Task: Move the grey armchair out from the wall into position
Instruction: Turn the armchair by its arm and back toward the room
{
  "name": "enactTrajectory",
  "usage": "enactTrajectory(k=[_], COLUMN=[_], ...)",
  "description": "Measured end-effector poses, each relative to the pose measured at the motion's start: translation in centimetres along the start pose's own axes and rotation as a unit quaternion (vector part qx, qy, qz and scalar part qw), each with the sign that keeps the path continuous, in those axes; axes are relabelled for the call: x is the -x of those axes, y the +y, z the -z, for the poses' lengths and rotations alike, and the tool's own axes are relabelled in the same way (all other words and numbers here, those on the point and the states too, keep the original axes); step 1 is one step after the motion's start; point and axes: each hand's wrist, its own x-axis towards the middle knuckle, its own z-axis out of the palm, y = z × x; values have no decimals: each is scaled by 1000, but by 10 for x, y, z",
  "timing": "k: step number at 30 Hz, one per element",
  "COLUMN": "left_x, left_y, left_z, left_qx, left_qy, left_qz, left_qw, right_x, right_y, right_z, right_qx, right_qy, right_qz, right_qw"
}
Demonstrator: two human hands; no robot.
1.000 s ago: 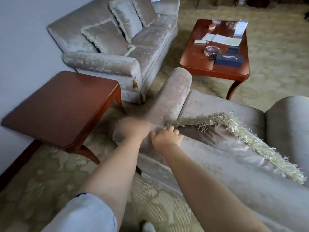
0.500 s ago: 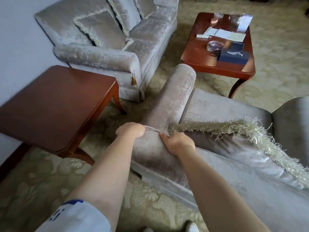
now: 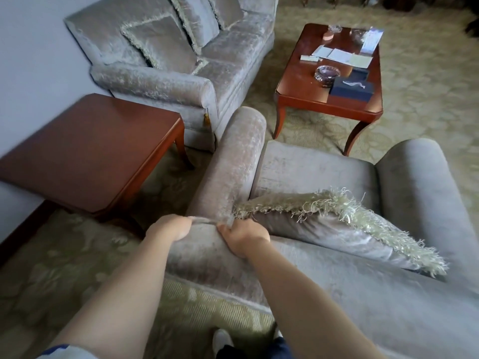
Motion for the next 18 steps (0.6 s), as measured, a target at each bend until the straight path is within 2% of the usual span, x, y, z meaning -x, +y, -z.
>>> enactTrajectory(k=[6, 10, 13, 15, 18], left_x=[17, 35, 56, 69, 103], left_y=[-4, 7, 31, 65, 133], left_z=[2, 12, 19, 11, -25], left_qx=[-40, -89, -161, -166, -184], left_qy=[23, 83, 102, 83, 66], left_qz=[-21, 41, 44, 7, -146], left_qw=[999, 992, 981, 983, 970], right_x=[9, 23, 46, 61, 86], right_y=[-5, 3, 36, 70, 119], right_z=[4, 16, 28, 31, 37], right_qx=[22, 20, 52, 35, 16], right_qy=[5, 27, 75, 92, 88], right_qz=[-30, 2, 11, -34, -84], right_qw=[999, 999, 996, 995, 993])
